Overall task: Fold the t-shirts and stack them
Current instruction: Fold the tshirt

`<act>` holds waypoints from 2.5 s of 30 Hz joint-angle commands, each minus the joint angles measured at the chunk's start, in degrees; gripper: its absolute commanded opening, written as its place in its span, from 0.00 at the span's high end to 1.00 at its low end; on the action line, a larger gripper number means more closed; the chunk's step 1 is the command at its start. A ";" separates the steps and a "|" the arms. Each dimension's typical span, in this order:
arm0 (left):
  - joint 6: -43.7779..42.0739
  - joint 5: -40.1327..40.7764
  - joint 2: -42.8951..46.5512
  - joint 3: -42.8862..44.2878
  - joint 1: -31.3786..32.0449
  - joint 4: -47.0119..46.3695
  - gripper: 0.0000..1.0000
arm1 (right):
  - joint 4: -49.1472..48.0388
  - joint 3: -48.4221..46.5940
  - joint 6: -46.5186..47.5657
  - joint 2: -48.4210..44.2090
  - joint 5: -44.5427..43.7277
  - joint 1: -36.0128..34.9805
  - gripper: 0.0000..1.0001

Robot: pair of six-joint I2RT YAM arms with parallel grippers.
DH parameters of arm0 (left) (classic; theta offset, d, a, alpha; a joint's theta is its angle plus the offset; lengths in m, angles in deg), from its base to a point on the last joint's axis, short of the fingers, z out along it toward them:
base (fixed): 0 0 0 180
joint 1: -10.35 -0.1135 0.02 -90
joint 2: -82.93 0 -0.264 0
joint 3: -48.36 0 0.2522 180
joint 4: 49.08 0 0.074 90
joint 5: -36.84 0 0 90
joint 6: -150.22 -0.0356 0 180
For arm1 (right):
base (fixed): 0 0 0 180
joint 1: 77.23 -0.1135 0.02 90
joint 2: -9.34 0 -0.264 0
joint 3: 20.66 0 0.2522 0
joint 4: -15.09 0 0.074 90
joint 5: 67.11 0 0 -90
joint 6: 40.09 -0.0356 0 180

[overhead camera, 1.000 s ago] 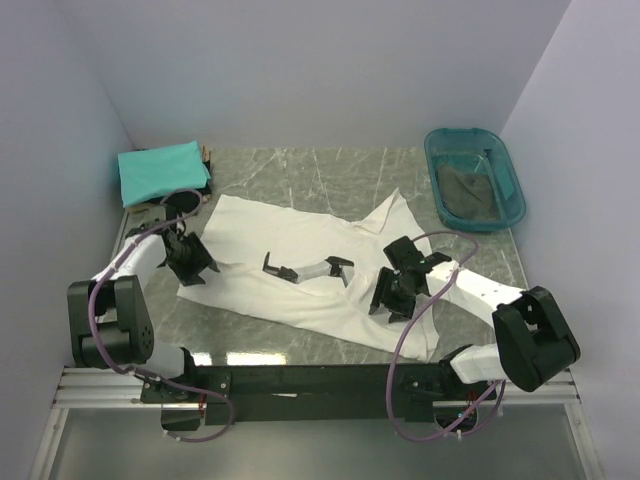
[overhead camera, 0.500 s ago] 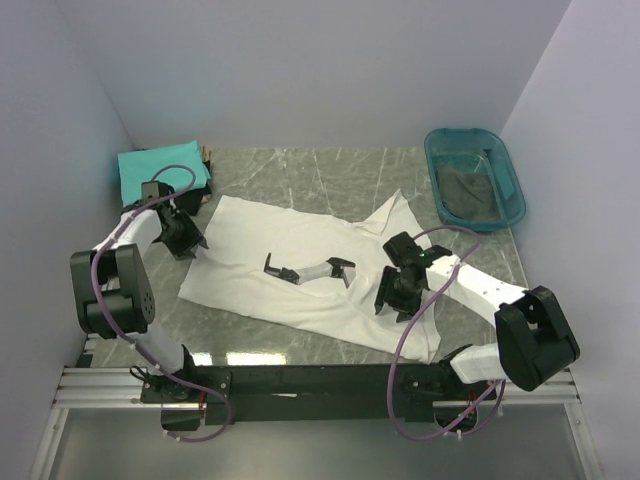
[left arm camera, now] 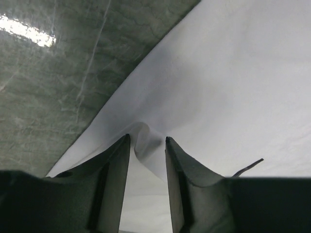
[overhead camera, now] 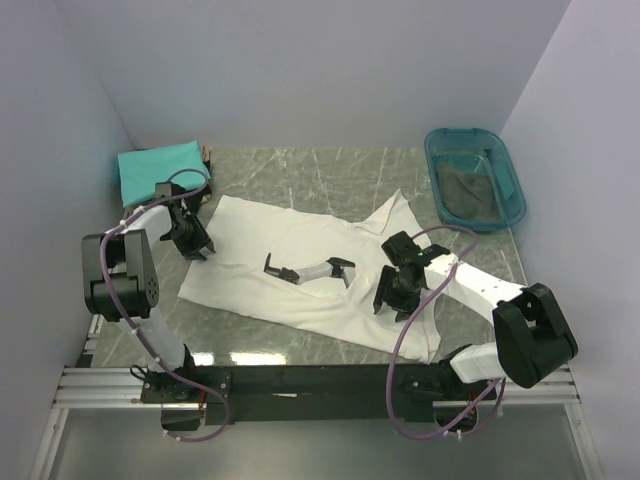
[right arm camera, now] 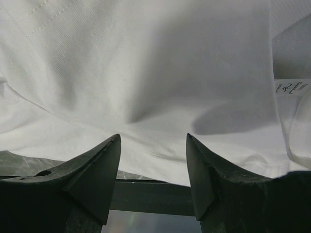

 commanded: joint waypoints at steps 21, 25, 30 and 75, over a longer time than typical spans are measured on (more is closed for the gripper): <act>-3.48 7.41 -1.71 9.16 0.24 7.55 0.99 | -1.39 2.03 -1.24 -0.48 -0.53 -1.04 0.37; -4.27 8.11 -1.97 11.18 -0.29 10.27 0.97 | -1.65 2.38 -1.24 -0.39 -0.71 -1.13 0.37; -5.59 8.47 -4.08 14.07 -0.64 12.38 0.95 | -1.83 1.94 -0.89 0.58 -0.62 -1.22 0.37; -3.57 -4.19 -3.55 2.57 5.16 -1.24 0.54 | 0.02 0.01 -0.36 6.38 -8.17 -2.18 0.36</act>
